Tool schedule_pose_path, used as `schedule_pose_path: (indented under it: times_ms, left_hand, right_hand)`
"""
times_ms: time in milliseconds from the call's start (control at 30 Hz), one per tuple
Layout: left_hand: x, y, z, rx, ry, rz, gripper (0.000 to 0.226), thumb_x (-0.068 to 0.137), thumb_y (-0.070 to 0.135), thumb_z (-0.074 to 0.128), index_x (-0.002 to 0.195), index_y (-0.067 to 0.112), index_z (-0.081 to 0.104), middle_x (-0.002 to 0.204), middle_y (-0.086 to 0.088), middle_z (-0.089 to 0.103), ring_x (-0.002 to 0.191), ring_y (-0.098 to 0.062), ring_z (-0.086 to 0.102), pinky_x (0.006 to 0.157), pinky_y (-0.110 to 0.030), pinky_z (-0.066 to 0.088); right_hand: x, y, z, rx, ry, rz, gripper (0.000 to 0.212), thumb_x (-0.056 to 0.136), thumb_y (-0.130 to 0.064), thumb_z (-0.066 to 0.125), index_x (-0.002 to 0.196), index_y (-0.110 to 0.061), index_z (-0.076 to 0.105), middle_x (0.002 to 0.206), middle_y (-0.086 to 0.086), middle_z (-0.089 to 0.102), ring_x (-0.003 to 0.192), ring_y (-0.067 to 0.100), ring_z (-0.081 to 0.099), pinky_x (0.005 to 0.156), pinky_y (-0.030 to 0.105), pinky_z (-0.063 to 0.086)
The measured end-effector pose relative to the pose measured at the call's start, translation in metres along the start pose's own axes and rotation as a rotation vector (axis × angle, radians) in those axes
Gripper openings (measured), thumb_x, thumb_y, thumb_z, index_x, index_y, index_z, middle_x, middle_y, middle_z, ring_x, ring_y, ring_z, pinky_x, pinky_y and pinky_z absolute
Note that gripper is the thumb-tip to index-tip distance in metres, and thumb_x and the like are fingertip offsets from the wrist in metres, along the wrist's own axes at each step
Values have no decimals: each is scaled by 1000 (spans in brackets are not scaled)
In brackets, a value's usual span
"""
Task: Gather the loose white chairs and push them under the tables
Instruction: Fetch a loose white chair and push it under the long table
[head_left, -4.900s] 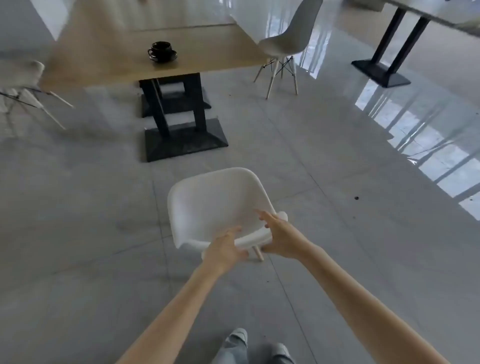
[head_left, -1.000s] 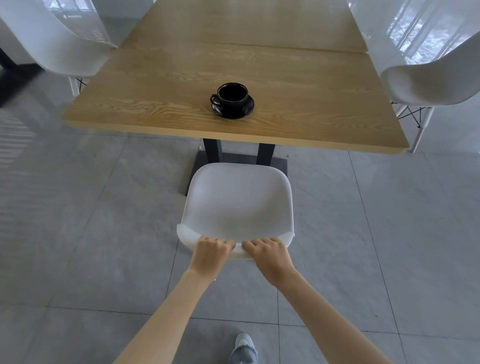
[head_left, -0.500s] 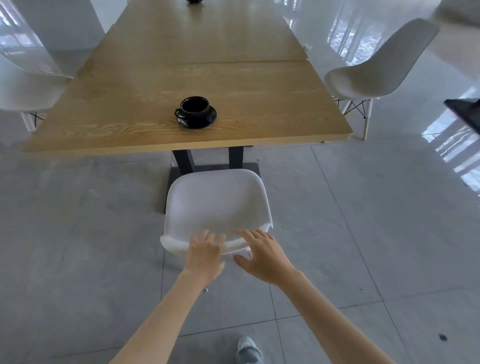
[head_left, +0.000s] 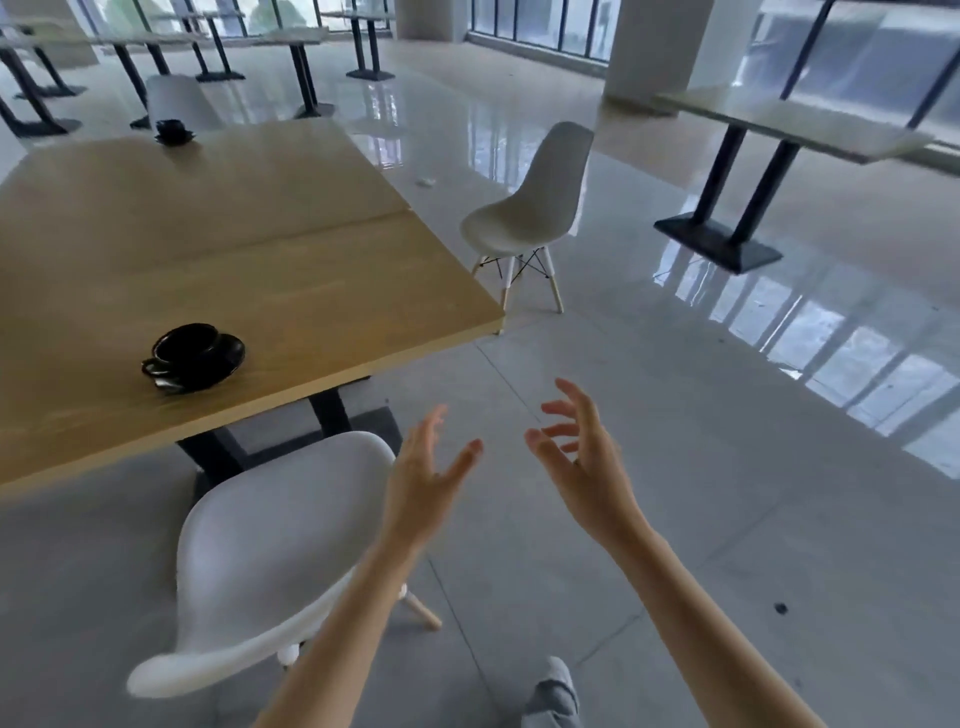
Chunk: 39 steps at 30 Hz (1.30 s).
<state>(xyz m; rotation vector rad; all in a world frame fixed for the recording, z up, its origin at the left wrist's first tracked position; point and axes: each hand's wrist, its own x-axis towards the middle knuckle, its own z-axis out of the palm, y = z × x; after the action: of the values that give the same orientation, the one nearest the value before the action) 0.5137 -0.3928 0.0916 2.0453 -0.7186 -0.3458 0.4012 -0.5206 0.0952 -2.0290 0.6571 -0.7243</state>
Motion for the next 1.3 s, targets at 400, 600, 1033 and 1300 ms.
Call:
schedule_pose_path:
  times_ms: [400, 600, 1033, 1300]
  left_hand:
    - [197, 139, 134, -181, -134, -31, 41, 96, 20, 52, 134, 7, 44, 130, -17, 57, 116, -28, 57, 102, -40, 41]
    - [280, 173, 198, -186, -148, -59, 39, 94, 15, 55, 131, 7, 48, 125, -18, 61, 111, -26, 58, 92, -32, 40]
    - [563, 211, 328, -161, -134, -121, 39, 94, 18, 54, 131, 9, 48, 126, -14, 62, 102, -20, 56, 85, -24, 34]
    - [729, 262, 395, -154, -136, -152, 37, 93, 22, 55, 129, 18, 49, 114, -2, 63, 99, -16, 52, 82, -22, 32]
  right_hand:
    - [192, 85, -147, -78, 69, 71, 57, 82, -39, 62, 131, -37, 31, 105, -12, 58, 79, -1, 61, 71, 32, 53]
    - [275, 135, -192, 5, 104, 145, 55, 84, -29, 64, 131, -30, 36, 102, -5, 64, 77, 17, 68, 65, 24, 48]
    - [566, 260, -240, -36, 40, 180, 56, 85, -25, 63, 133, -29, 35, 98, -9, 62, 76, 17, 68, 75, 34, 53]
    - [749, 319, -268, -19, 13, 149, 54, 86, -25, 63, 132, -26, 37, 98, -9, 61, 77, 17, 67, 78, 40, 55]
